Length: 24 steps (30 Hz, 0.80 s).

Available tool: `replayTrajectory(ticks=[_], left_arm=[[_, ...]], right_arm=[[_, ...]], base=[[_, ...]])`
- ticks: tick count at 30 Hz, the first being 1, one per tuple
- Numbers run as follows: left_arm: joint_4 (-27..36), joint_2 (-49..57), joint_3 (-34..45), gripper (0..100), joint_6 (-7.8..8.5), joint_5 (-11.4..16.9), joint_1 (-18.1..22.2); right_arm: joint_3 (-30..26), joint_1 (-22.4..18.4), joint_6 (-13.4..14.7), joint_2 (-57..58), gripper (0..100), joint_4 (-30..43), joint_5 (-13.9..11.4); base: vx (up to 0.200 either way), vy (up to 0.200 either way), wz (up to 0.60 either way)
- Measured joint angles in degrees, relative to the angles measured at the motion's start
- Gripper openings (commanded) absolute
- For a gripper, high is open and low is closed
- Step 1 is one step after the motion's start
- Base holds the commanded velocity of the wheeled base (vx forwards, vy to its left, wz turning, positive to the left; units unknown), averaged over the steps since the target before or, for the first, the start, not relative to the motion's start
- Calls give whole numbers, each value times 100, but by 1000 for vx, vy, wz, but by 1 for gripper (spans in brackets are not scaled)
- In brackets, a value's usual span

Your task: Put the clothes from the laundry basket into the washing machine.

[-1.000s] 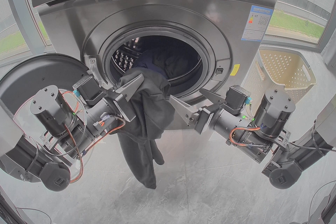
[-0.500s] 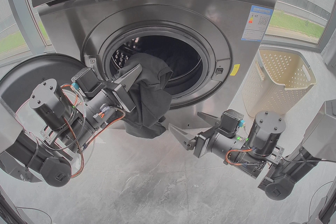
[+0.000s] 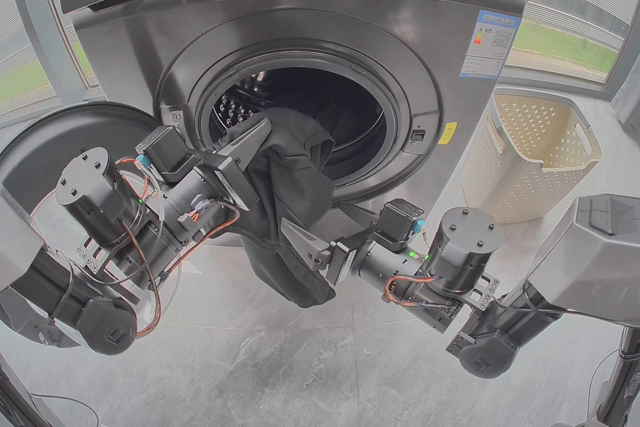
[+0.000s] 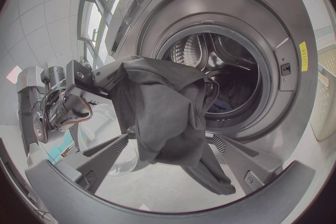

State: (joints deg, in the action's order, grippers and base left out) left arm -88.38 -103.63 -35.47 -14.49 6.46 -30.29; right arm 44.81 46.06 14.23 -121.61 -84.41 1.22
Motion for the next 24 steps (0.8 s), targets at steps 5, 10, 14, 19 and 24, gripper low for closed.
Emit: replayTrajectory(ticks=[5, 10, 14, 19, 24], left_arm=[[0, 0, 0, 0, 2, -6, -24], [0, 0, 6, 0, 0, -4, -44], [0, 2, 11, 0, 2, -6, -55], [0, 0, 23, 0, 2, -23, -55], [0, -1, 33, 0, 2, -33, -22]], right_arm=[[427, -28, 105, -208, 100, 52, -7], [722, -26, 165, -396, 0, 79, -16], [933, -28, 169, -532, 0, 9, -13], [987, -50, 169, -586, 0, -9, -2], [786, -162, 134, -460, 0, -17, 4]], base=[[0, 0, 0], [0, 0, 0], [0, 0, 0], [0, 0, 0], [0, 0, 0]])
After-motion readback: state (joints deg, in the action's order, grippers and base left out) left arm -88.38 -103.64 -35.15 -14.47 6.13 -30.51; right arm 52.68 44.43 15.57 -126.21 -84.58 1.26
